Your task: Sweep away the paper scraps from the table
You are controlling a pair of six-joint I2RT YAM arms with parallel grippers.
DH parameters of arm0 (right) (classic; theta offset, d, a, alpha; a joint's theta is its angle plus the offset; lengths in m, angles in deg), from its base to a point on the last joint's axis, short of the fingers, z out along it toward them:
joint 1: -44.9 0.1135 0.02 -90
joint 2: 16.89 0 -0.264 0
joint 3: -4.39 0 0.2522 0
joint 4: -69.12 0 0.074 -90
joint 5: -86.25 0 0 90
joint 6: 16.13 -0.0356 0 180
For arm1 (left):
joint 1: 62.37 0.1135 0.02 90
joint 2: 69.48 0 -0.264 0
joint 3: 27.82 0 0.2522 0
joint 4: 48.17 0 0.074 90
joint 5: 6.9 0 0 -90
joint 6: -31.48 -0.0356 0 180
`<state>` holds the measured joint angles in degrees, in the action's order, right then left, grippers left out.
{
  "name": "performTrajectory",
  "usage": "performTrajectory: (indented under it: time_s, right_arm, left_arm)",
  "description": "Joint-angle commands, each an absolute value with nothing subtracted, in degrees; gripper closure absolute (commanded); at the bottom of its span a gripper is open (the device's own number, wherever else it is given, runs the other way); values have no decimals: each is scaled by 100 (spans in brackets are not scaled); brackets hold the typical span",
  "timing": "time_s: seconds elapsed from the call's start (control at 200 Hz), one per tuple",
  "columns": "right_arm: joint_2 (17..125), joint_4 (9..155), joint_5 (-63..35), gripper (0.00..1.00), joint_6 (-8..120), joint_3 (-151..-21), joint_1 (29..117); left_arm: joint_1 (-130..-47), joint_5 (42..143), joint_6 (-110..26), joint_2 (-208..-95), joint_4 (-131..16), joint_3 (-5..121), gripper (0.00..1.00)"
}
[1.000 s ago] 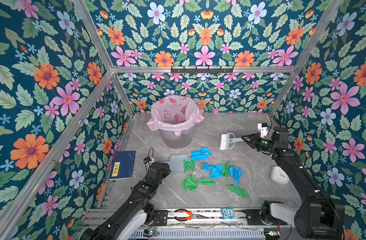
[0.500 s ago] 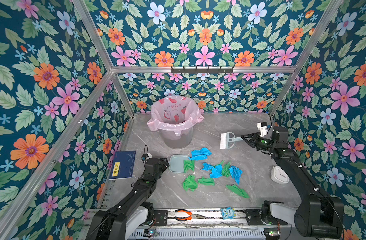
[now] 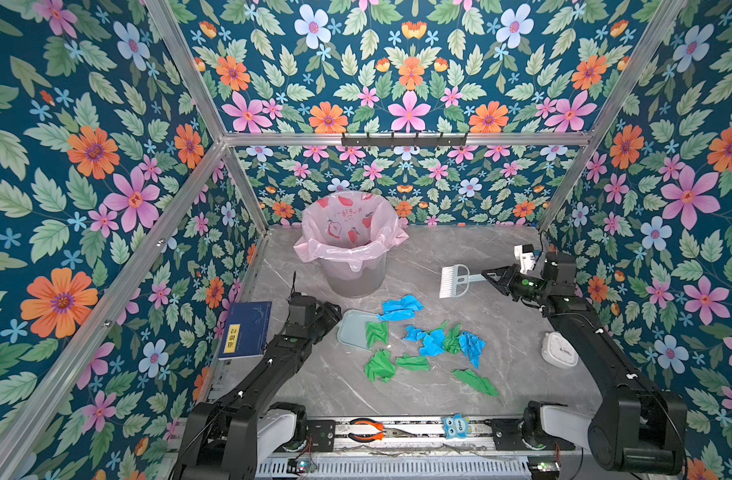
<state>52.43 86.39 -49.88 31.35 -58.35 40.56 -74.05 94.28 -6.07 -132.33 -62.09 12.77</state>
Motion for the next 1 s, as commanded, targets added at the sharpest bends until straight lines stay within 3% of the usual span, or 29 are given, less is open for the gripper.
performTrajectory:
  time_s: [0.0, 0.315, 0.375, 0.53, 0.89, 0.995]
  right_arm:
    - [5274, 8572, -5035, 100, 3102, -5853, 4059]
    - [5239, 8624, -5073, 100, 3096, -5912, 4059]
    - [5239, 8612, -5075, 100, 3093, -5920, 4059]
    - [5311, 8566, -5116, 100, 3077, -5947, 4061]
    - [5368, 8448, -5234, 100, 3020, -5991, 4059]
    - [5395, 8436, -5229, 100, 3011, -5982, 4059]
  left_arm:
    - [-7384, 9319, -789, -13256, -7347, 1520, 29]
    - [-7230, 9051, -1039, -13614, -8257, 2117, 32]
    - [-7230, 8794, -1166, -13433, -8232, 2162, 29]
    - [-7106, 8438, -1447, -12966, -7437, 1805, 23]
    - [-6881, 9271, -1192, -12946, -4920, 571, 23]
    - [-6881, 9447, -1116, -13161, -4831, 592, 24]
